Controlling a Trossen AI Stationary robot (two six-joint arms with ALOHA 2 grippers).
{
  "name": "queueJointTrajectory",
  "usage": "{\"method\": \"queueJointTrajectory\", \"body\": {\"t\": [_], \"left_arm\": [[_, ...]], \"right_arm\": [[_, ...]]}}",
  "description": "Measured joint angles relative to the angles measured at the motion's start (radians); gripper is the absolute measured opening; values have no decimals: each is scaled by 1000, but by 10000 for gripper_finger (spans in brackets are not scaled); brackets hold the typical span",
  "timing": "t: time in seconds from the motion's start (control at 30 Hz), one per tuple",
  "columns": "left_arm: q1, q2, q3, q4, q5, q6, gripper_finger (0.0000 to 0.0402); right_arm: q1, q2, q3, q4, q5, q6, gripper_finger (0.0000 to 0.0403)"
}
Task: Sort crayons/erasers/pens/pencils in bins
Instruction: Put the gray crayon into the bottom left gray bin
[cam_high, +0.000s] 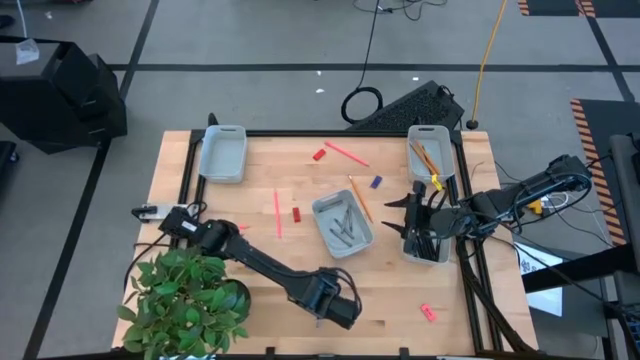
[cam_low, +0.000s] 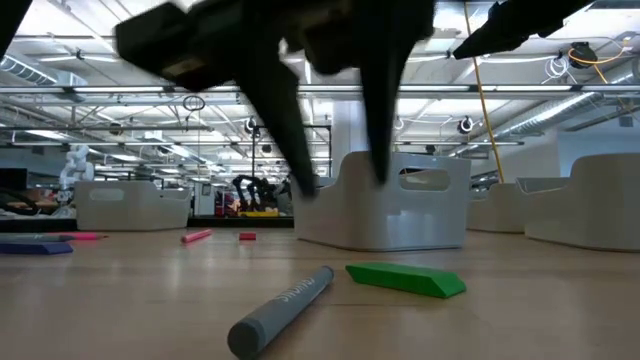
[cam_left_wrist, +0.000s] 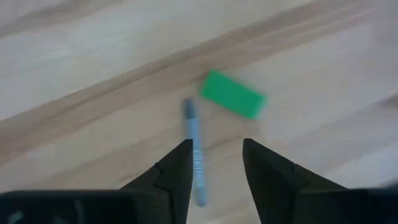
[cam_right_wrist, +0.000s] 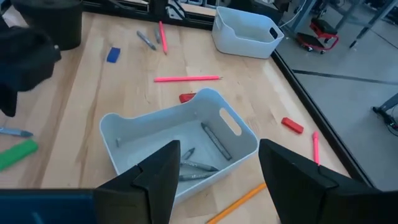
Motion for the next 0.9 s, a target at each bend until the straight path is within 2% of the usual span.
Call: {"method": "queueJointTrajectory", "body": {"t": [0.2,0.47,0.9], "left_arm": [[-5,1,-78,9,59,14,117],[-3,1,-137,215,73,48,110],[-3,-4,-163,49,59,72,113]], "right_arm": [[0,0,0,0,0,0,213],[0,0,0,0,0,0,212],[0,1,0,0,0,3,212]]}}
